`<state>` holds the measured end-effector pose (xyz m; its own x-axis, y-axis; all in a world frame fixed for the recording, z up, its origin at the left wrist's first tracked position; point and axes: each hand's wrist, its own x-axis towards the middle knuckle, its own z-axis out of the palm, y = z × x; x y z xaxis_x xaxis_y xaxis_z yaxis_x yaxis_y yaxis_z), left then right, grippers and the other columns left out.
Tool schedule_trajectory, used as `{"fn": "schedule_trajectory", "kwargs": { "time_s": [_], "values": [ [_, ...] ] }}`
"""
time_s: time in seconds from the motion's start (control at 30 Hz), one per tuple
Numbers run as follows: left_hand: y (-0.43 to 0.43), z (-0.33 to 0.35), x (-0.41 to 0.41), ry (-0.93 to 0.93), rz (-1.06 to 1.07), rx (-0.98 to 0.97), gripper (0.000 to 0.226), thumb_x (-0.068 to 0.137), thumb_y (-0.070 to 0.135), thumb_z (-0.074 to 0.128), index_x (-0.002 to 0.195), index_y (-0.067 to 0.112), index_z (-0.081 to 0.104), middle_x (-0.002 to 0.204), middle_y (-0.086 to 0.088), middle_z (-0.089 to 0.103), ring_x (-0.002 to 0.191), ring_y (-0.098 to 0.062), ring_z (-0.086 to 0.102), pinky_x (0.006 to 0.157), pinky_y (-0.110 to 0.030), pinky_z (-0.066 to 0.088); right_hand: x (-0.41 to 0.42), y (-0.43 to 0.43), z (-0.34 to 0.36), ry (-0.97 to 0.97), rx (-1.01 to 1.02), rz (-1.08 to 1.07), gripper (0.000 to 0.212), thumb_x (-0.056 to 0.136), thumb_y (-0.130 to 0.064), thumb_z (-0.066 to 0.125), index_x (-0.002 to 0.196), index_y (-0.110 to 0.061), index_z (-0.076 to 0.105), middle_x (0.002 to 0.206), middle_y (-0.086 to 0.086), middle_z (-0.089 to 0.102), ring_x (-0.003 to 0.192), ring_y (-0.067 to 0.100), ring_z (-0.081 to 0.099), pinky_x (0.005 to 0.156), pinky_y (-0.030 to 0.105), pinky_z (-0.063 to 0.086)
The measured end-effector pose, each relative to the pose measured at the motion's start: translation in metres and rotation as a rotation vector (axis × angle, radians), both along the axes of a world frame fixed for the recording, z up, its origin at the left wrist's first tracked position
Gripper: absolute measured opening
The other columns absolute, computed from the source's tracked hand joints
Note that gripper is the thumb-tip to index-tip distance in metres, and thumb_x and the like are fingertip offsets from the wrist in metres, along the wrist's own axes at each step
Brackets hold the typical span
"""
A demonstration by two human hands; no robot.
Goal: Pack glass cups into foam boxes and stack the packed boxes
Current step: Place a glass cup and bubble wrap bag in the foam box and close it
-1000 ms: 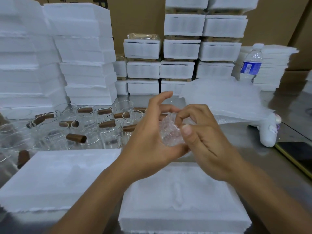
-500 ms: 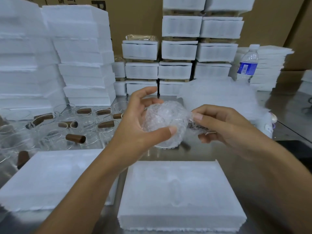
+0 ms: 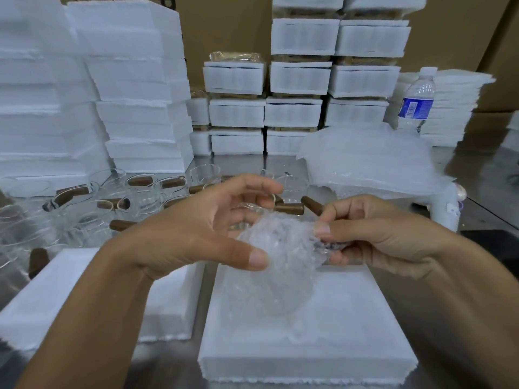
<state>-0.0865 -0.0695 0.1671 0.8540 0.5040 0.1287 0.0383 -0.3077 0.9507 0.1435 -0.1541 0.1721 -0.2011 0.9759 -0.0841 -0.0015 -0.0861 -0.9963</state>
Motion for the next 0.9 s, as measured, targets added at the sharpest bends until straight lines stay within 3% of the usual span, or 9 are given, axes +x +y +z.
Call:
{"fn": "schedule_trajectory", "kwargs": {
  "time_s": [0.1,0.2,0.3,0.37,0.53,0.63,0.8,0.9],
  "values": [
    [0.002,-0.003,-0.002,0.095,-0.075,-0.023,0.077,0.052,0.026,0.09,0.121,0.039,0.059,0.122,0.006,0.056,0.121,-0.016,0.054,0.096,-0.034,0.046,-0.003,0.001,-0.002,-0.077,-0.017,0.07,0.009,0.051,-0.02,0.076,0.055,-0.016,0.069,0.055,0.002,0.062,0.047,0.01,0.063,0.049,0.015,0.053],
    [0.002,-0.002,-0.002,0.132,-0.126,-0.002,0.077,0.056,0.026,0.09,0.125,0.037,0.056,0.126,0.0,0.052,0.125,-0.018,0.051,0.103,-0.036,0.041,0.0,0.001,-0.002,-0.132,-0.005,0.16,0.02,0.06,-0.012,0.085,0.058,-0.018,0.067,0.058,0.002,0.063,0.051,0.013,0.065,0.051,0.018,0.054],
    [0.001,0.0,-0.002,0.161,-0.164,0.011,0.08,0.054,0.035,0.091,0.125,0.039,0.055,0.122,0.004,0.055,0.121,-0.015,0.053,0.095,-0.025,0.045,0.001,0.0,-0.002,-0.199,0.0,0.252,0.018,0.069,-0.012,0.073,0.059,-0.023,0.065,0.06,-0.001,0.064,0.054,0.015,0.067,0.055,0.021,0.056],
    [0.0,0.0,0.0,0.187,-0.175,0.021,0.081,0.051,0.04,0.091,0.124,0.042,0.055,0.116,0.01,0.056,0.115,-0.011,0.055,0.09,-0.02,0.045,0.002,0.0,-0.004,-0.219,-0.005,0.298,0.018,0.07,-0.014,0.076,0.061,-0.023,0.064,0.062,0.0,0.065,0.057,0.016,0.068,0.055,0.022,0.056],
    [-0.003,0.002,0.0,0.249,-0.166,0.046,0.069,0.056,0.029,0.086,0.117,0.047,0.058,0.114,0.019,0.058,0.118,-0.005,0.052,0.091,-0.015,0.042,0.004,0.003,-0.007,-0.267,0.011,0.327,0.019,0.061,-0.024,0.081,0.065,-0.024,0.062,0.065,-0.001,0.063,0.058,0.016,0.067,0.057,0.022,0.053],
    [-0.005,0.004,-0.002,0.254,-0.15,0.035,0.067,0.056,0.027,0.084,0.116,0.046,0.058,0.117,0.013,0.057,0.118,-0.006,0.052,0.093,-0.014,0.041,0.003,0.004,-0.011,-0.281,0.067,0.309,0.02,0.061,-0.026,0.081,0.066,-0.025,0.062,0.067,-0.002,0.06,0.058,0.015,0.061,0.06,0.025,0.053],
    [-0.004,0.004,-0.003,0.21,-0.094,0.043,0.066,0.057,0.022,0.084,0.117,0.039,0.061,0.125,0.004,0.057,0.124,-0.012,0.051,0.107,-0.032,0.038,0.0,0.009,-0.016,-0.305,0.153,0.228,0.02,0.065,-0.025,0.082,0.067,-0.027,0.062,0.07,0.001,0.061,0.063,0.014,0.06,0.065,0.025,0.052],
    [-0.002,0.001,-0.001,0.228,-0.071,0.081,0.064,0.058,0.023,0.084,0.116,0.038,0.061,0.124,0.007,0.059,0.124,-0.011,0.051,0.111,-0.036,0.034,-0.002,0.011,-0.022,-0.37,0.185,0.173,0.022,0.064,-0.027,0.084,0.067,-0.028,0.062,0.07,0.0,0.065,0.065,0.013,0.064,0.068,0.026,0.053]
  ]
}}
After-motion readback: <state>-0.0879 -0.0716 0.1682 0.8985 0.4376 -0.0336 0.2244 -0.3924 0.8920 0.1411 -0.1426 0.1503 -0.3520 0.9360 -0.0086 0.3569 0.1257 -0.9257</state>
